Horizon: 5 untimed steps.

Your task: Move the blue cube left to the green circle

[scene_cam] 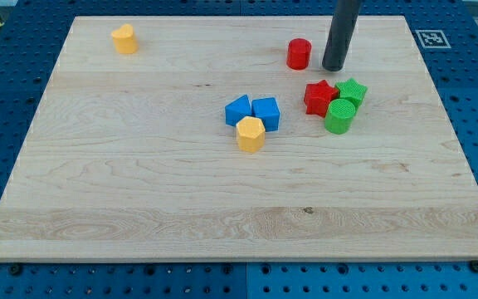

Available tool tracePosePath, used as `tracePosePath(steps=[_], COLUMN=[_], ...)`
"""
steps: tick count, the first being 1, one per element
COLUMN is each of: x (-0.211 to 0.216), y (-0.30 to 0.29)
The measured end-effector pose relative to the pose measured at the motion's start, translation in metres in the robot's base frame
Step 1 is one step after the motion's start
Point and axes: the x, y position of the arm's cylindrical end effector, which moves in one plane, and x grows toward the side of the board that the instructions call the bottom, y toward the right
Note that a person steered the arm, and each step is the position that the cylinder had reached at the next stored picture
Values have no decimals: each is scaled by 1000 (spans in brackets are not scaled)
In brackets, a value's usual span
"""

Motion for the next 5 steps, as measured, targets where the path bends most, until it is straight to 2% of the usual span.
tracePosePath(steps=[2, 4, 5], x=[-21, -21, 12], y=[-81, -101, -112])
